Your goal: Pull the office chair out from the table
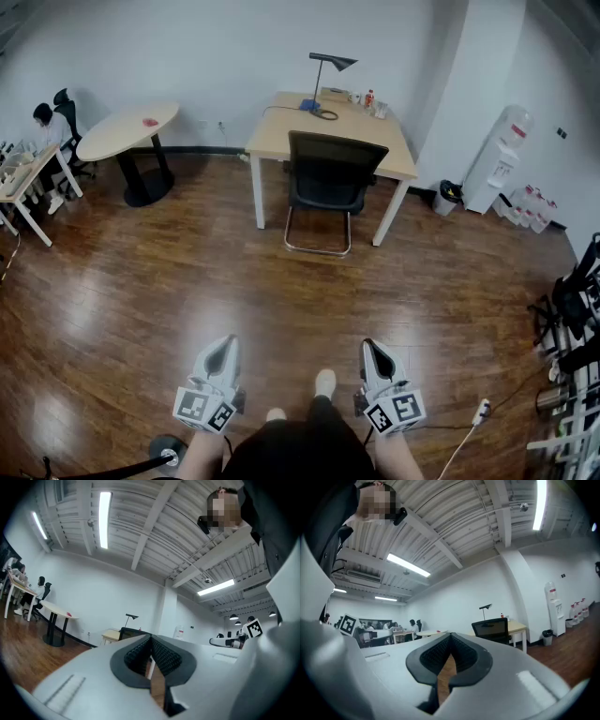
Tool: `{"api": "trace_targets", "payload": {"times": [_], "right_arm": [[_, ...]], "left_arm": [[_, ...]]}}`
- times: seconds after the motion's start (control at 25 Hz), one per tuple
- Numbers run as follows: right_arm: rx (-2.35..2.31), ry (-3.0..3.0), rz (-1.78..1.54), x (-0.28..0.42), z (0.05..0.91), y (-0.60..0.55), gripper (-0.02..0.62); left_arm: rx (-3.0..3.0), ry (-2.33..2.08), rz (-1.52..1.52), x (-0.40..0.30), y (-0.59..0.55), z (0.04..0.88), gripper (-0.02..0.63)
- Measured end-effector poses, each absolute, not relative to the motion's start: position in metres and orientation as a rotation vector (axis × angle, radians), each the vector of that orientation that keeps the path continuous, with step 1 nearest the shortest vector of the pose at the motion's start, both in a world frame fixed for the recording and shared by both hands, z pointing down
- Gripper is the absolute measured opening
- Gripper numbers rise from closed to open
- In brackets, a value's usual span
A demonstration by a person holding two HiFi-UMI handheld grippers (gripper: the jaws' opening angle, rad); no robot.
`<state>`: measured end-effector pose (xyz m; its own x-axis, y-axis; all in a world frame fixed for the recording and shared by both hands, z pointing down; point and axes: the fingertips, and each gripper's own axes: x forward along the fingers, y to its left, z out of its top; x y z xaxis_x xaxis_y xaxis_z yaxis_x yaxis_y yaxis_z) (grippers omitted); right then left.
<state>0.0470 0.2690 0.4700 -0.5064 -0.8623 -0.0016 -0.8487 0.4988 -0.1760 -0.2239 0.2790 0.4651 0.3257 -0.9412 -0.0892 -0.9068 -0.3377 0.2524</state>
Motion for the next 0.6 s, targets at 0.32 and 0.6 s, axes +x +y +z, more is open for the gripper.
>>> {"api": "trace_targets", "payload": {"times": [0.32,0.6], "right_arm": [[-1.446,2.658,-0.27,0.061,0.473,0.232,0.014],[-1.406,2.661,-0.245,0.088,0.464,0.165,0.014]], "left_arm": [[2.409,-1.72,-0.32,-0.203,0.239,0.473,0.002],[2.411,-1.707,-0.281,-0.162,0.168,0.476,0.002]]}}
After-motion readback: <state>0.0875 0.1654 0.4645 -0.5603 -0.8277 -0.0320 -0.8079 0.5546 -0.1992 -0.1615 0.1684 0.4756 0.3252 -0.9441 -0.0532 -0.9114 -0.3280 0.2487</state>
